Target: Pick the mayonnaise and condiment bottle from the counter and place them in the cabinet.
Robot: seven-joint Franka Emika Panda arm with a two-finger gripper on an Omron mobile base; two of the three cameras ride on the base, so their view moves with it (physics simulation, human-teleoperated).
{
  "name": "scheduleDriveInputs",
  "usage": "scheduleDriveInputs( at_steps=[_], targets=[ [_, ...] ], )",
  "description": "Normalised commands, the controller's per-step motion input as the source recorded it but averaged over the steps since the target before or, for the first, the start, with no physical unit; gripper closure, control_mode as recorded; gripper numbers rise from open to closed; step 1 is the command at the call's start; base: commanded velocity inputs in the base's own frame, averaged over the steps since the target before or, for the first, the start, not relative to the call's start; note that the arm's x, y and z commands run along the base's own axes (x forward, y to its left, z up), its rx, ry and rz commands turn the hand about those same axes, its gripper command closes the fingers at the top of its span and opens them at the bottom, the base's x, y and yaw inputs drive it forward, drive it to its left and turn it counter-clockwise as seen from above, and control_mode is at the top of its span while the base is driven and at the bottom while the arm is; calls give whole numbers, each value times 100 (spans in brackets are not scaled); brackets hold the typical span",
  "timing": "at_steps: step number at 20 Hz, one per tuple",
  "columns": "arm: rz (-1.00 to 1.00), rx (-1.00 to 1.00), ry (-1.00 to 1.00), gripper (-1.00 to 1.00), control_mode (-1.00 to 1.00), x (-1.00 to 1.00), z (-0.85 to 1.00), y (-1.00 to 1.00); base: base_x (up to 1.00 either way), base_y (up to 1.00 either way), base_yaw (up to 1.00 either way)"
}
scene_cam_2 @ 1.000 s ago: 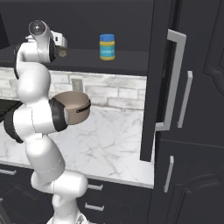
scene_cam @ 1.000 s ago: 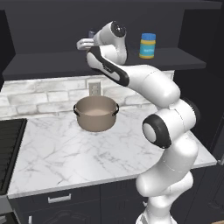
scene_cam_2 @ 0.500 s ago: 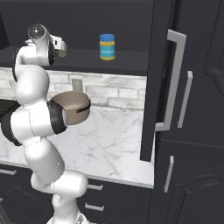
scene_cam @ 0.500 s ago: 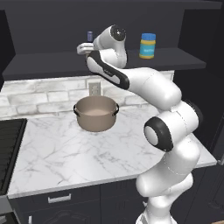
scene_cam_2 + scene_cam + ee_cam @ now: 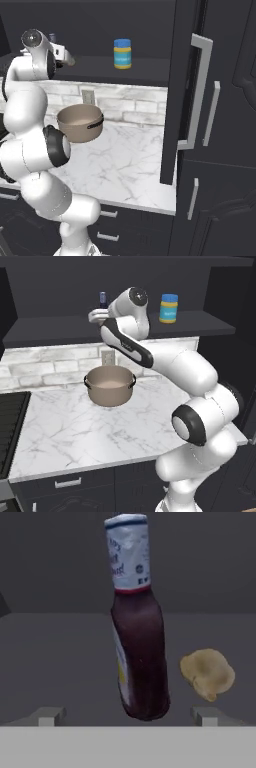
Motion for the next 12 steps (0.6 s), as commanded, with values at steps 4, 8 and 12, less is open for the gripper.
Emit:
scheduleDriveInputs(
  at_steps=[4,8,12],
  targets=[
    [0,0,0,-100,-100,-79,-9,0,0,0,0],
    [0,0,0,-100,-100,-67,-26,0,0,0,0],
    [0,0,0,-100,-100,-58,-49,-2,0,0,0]
  ],
)
